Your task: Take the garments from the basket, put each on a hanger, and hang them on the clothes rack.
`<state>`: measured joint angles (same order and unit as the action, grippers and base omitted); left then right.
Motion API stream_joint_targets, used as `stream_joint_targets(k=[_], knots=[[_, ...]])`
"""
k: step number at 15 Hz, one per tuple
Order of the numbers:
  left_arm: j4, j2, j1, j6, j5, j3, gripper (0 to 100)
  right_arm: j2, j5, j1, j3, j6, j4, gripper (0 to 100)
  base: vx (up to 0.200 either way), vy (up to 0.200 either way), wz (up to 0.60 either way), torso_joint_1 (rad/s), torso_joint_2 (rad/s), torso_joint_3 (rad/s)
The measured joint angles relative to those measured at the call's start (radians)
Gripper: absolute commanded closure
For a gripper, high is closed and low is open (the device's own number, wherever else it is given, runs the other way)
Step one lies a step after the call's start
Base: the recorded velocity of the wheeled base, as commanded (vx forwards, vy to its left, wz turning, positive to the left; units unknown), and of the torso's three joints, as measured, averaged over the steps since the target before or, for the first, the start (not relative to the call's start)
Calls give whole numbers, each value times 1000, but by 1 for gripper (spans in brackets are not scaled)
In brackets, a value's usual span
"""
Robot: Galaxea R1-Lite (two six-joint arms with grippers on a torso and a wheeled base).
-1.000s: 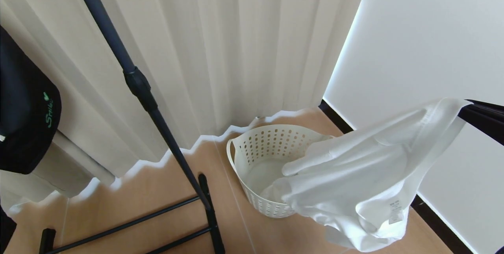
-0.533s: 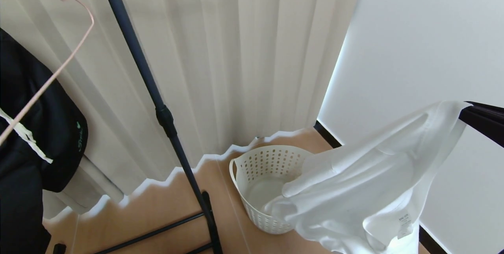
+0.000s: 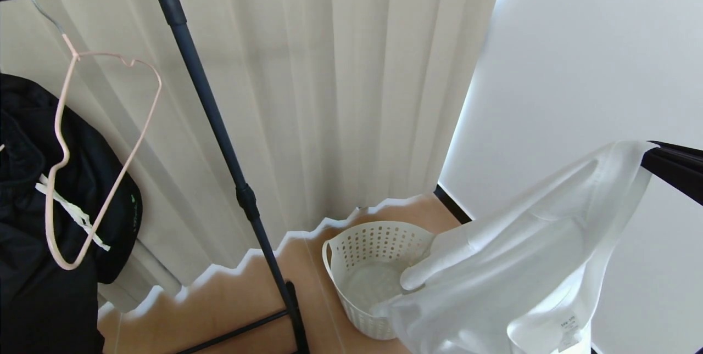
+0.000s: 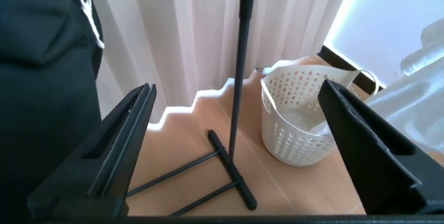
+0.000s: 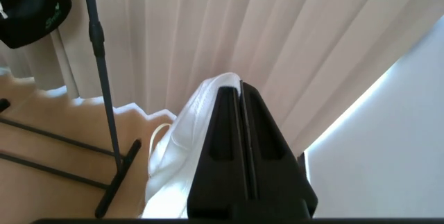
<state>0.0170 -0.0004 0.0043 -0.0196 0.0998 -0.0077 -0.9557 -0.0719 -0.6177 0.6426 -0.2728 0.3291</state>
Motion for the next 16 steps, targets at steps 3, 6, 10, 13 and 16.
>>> stream_joint_targets(k=[3, 6, 10, 13, 16], knots=[[0, 0, 0, 0, 0, 0, 0, 0, 0, 0, 0, 0, 0, 100, 0, 0, 0, 201, -535, -339], [0, 0, 0, -2, 1, 0, 0, 0, 0, 0, 0, 0, 0, 100, 0, 0, 0, 219, -554, -323], [0, 0, 0, -1, 0, 0, 0, 0, 0, 0, 0, 0, 0, 100, 0, 0, 0, 250, -595, -188], [0, 0, 0, -1, 1, 0, 0, 1, 0, 0, -1, 0, 0, 100, 0, 0, 0, 191, -440, -183], [0, 0, 0, 0, 1, 0, 0, 0, 0, 0, -2, 0, 0, 100, 0, 0, 0, 168, -382, -141]])
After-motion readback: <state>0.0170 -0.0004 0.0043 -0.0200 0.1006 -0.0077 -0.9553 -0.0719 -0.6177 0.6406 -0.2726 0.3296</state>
